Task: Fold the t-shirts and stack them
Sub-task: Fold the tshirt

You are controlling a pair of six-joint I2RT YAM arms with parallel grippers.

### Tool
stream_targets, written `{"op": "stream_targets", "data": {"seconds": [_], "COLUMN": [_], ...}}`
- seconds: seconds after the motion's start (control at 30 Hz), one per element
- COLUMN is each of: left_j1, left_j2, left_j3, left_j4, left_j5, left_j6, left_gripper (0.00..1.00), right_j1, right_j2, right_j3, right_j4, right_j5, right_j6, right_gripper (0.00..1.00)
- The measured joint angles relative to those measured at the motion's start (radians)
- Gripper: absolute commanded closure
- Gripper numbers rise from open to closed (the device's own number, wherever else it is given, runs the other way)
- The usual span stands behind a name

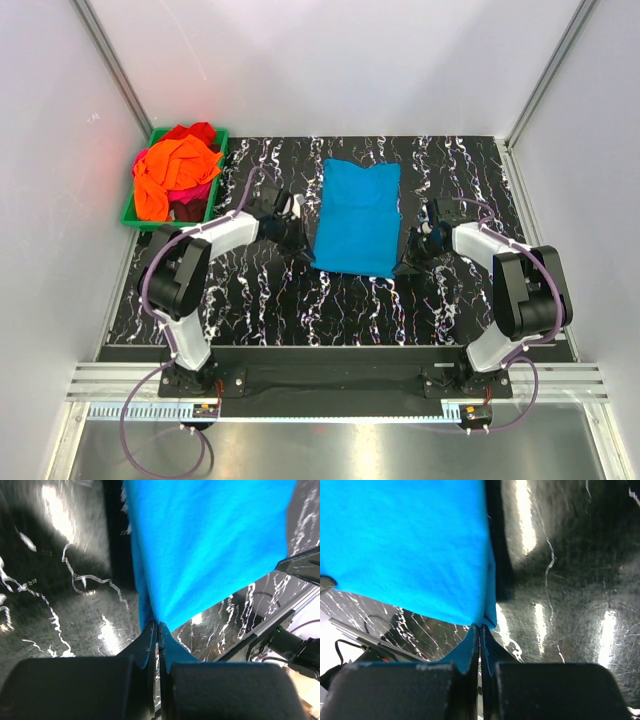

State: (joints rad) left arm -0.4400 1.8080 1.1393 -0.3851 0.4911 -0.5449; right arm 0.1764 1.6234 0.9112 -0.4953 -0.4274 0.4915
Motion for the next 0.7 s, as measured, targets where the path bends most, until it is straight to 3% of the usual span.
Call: {"op": "stream_targets", "data": {"seconds": [0.7], "left_j1": [-0.023], "left_j2": [-0.035], "left_j3": [-0.150], "left_j4": [0.039], "left_j5": [0.028], "left_j6": [-0.037], "left_gripper": [1.00], "right_j1": [0.000], "right_j2": [-0.029], "right_j3": [-0.082], "right_j4": [-0.011], "right_j5": [0.027], "right_j6": [0.049], "right_gripper": [1.00]}}
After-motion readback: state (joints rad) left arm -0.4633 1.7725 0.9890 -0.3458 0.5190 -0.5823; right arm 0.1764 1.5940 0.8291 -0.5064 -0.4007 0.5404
